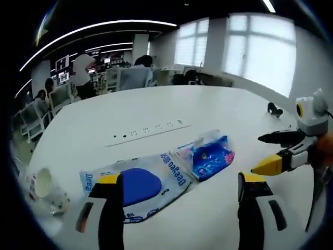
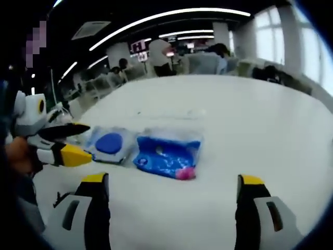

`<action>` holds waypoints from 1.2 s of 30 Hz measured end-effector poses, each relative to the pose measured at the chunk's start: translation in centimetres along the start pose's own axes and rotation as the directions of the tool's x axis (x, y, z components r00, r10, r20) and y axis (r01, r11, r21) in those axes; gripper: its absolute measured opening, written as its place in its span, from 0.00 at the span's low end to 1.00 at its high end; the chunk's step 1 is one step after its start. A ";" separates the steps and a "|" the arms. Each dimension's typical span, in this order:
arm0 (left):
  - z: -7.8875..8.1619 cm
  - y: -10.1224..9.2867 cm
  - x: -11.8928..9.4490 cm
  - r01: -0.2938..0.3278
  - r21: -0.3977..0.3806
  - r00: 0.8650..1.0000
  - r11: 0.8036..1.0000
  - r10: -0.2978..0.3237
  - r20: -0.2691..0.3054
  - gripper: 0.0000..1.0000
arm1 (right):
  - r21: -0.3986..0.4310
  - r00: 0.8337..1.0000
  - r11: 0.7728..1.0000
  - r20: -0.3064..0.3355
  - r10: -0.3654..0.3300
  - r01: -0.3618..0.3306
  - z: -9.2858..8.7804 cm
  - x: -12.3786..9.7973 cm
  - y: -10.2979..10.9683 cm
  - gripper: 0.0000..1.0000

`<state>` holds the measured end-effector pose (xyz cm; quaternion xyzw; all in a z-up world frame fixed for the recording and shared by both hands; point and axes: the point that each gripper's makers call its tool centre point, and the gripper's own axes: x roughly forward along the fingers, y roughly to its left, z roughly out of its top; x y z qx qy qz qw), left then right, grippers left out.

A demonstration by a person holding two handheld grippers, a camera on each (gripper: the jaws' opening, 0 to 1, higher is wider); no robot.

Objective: Arrange the tabletop items into an orderly group along one side of the table until the central work area is clear of visible clutter.

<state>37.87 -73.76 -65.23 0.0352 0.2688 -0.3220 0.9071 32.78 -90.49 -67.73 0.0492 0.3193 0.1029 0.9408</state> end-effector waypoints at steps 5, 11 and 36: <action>-0.9 1.7 -2.5 -0.026 -0.004 1.000 1.000 0.026 0.003 0.93 | -0.005 1.000 1.000 -0.013 0.013 -0.013 -1.5 -0.7 1.6 1.00; -2.5 3.3 -5.8 -0.064 0.003 0.998 0.998 0.063 0.015 0.94 | -0.012 0.999 0.999 -0.022 0.045 -0.045 -2.9 -1.8 4.2 1.00; -9.2 5.5 -13.9 -0.165 -0.019 0.986 0.986 0.164 -0.036 0.96 | -0.032 0.988 0.988 -0.038 0.149 -0.150 -6.7 -3.5 13.5 1.00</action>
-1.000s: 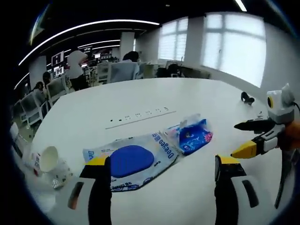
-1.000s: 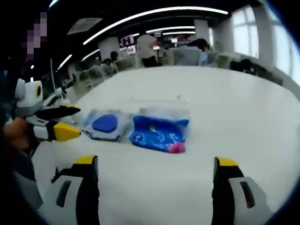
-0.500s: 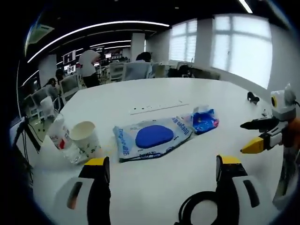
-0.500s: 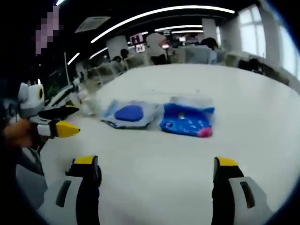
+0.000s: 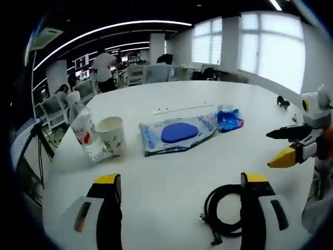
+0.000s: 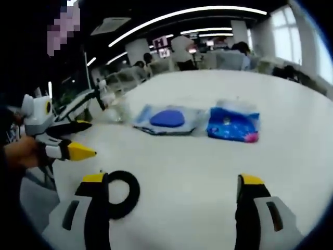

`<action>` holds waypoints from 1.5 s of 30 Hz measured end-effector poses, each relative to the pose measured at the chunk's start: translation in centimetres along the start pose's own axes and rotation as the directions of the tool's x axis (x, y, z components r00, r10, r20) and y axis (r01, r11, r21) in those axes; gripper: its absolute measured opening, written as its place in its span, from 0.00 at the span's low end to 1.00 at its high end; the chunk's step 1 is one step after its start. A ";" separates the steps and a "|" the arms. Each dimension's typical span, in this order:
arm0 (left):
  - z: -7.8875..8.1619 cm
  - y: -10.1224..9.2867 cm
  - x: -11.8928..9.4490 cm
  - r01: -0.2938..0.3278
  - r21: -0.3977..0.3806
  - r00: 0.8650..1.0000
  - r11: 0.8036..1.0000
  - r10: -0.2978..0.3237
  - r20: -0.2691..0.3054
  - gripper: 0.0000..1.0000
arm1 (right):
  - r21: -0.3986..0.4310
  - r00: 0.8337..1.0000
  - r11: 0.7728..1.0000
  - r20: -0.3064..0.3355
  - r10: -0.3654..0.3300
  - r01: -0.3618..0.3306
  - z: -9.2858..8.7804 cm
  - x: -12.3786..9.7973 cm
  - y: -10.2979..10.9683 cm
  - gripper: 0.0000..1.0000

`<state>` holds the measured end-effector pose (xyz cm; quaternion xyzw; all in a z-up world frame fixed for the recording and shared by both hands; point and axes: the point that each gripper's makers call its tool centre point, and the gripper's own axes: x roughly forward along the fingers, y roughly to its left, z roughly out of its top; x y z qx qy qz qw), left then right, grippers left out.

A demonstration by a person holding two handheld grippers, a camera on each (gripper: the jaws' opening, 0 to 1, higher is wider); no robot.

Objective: Arrange the tabletop items into an orderly group along one side of the table until the central work area is clear of visible clutter.

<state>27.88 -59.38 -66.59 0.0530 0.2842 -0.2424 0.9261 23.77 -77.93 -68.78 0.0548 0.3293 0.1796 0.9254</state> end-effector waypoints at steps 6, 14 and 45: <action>-1.6 -0.2 -0.6 -0.006 0.030 1.000 1.000 0.007 -0.025 0.97 | -0.017 1.000 1.000 -0.010 0.006 -0.007 -1.1 0.0 1.8 1.00; -4.7 0.1 -0.4 -0.037 0.094 0.994 0.995 0.046 -0.095 0.95 | -0.081 0.998 0.997 -0.057 -0.019 0.014 -2.6 1.6 3.8 1.00; -7.5 -0.8 0.6 -0.072 0.131 0.977 0.989 0.097 -0.190 0.87 | -0.219 0.974 0.969 -0.168 -0.154 0.116 -5.6 3.7 4.2 0.79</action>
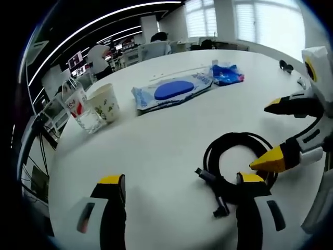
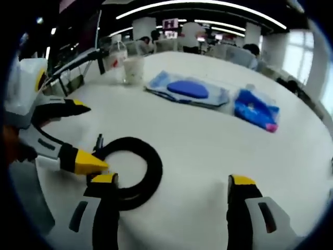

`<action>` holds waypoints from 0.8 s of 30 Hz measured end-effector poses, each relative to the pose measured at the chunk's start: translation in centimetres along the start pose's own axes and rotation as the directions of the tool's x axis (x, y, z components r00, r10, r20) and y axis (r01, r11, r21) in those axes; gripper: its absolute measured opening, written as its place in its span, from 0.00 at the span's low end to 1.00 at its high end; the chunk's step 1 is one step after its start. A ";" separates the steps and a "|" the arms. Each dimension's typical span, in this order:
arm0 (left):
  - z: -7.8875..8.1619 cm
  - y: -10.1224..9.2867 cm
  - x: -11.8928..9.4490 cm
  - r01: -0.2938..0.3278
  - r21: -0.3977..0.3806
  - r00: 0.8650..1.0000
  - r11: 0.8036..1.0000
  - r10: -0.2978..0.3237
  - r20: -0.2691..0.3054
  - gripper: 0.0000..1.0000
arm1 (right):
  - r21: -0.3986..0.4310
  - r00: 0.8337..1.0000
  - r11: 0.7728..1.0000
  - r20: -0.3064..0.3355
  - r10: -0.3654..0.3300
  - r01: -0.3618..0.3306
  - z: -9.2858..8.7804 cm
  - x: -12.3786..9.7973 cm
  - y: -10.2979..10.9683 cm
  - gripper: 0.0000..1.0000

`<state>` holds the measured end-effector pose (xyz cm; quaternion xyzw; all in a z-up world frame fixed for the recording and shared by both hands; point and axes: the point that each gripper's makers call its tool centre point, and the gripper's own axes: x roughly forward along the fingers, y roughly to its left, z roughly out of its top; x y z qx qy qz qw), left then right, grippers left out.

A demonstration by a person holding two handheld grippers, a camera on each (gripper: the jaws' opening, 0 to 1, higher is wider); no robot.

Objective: Arrange the tabletop items into an orderly group along one side of the table until the central work area is clear of visible clutter.

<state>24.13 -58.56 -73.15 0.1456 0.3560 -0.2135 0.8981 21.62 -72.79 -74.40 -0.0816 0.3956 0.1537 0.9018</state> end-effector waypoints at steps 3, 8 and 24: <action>-0.1 -0.1 0.1 -0.011 -0.017 1.000 1.000 0.010 -0.023 0.84 | 0.019 1.000 1.000 -0.001 -0.005 0.005 0.1 0.1 0.4 0.69; -0.3 -0.9 0.0 -0.021 -0.030 0.999 0.999 0.020 -0.046 0.74 | 0.034 0.999 0.999 -0.034 0.007 -0.006 0.0 0.5 1.2 0.61; -0.9 -2.6 0.1 -0.042 -0.096 0.990 0.994 0.028 -0.136 0.52 | 0.022 0.996 1.000 -0.085 0.003 -0.001 0.3 0.7 2.3 0.31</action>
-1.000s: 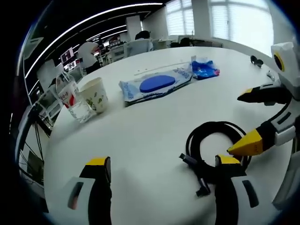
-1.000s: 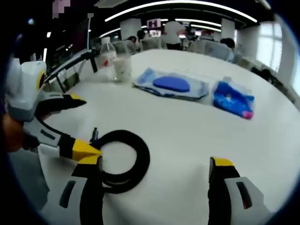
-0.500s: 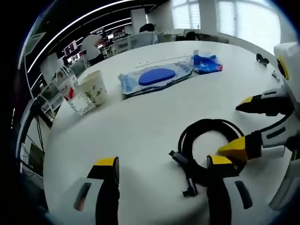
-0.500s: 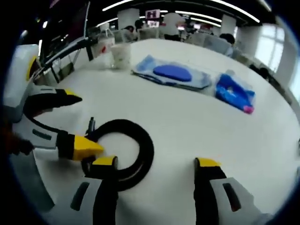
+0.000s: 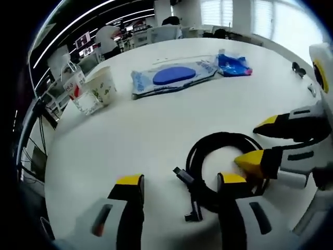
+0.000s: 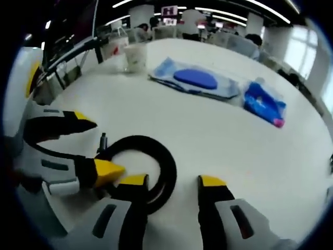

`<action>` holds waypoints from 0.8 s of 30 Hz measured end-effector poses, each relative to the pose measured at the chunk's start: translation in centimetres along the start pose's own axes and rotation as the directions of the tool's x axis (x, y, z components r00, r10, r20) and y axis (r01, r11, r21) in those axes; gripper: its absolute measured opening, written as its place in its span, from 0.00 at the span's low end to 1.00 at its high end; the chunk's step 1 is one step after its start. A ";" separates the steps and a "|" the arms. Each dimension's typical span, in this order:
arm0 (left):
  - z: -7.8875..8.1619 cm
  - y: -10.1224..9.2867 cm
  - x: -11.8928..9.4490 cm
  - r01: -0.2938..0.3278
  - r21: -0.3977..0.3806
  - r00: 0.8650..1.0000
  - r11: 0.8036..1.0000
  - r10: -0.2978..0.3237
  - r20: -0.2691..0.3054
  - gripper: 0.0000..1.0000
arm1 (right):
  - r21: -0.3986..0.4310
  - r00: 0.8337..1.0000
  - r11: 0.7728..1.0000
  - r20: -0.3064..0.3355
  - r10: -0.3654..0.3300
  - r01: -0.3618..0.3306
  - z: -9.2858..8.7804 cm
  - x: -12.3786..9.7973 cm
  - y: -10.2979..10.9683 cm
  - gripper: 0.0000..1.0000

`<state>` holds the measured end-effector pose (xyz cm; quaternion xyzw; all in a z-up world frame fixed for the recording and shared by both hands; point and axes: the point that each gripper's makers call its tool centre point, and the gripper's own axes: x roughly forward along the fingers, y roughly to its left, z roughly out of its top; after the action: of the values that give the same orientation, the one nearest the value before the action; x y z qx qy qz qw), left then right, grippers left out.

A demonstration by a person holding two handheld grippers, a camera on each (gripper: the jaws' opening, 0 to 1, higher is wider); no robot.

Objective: Arrange the tabletop items into an orderly group along one side of the table until the central work area is clear of visible clutter.

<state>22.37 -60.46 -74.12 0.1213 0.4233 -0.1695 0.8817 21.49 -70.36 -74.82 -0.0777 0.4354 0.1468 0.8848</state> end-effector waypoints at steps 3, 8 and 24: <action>0.0 -0.6 -0.2 0.006 0.001 1.000 1.000 -0.006 -0.010 0.45 | -0.002 1.000 1.000 -0.004 -0.001 0.001 0.1 0.1 0.2 0.26; -0.2 -1.5 -0.3 0.020 0.021 1.000 1.000 -0.020 -0.016 0.33 | -0.014 1.000 1.000 -0.007 0.002 -0.002 0.0 0.1 0.5 0.16; -0.5 -2.2 -0.5 0.028 0.028 0.999 0.999 -0.027 -0.042 0.21 | 0.043 1.000 0.999 -0.017 0.006 -0.005 -0.1 -0.1 0.2 0.06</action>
<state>20.88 -62.19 -74.20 0.1316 0.4409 -0.1852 0.8684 21.29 -70.21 -74.79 -0.0586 0.4462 0.1392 0.8821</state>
